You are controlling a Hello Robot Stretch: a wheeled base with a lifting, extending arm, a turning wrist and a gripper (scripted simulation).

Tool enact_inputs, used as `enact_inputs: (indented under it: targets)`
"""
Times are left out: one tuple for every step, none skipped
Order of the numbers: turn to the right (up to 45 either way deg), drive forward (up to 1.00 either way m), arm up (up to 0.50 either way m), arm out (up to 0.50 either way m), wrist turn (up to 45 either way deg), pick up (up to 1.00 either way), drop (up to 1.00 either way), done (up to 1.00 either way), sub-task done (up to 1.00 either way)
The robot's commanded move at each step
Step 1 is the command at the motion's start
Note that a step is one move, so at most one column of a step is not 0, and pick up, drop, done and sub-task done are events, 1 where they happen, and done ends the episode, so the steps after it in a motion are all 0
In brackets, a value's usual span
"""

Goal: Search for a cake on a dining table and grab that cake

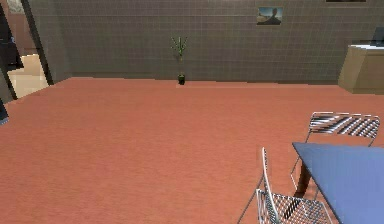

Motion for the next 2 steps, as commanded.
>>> enact_inputs:
  targets:
    - [0.0, 0.00, 0.10, 0.00, 0.0, 0.00, 0.00, 0.00, 0.00]
    - [0.0, 0.00, 0.00, 0.00, 0.0, 0.00, 0.00, 1.00, 0.00]
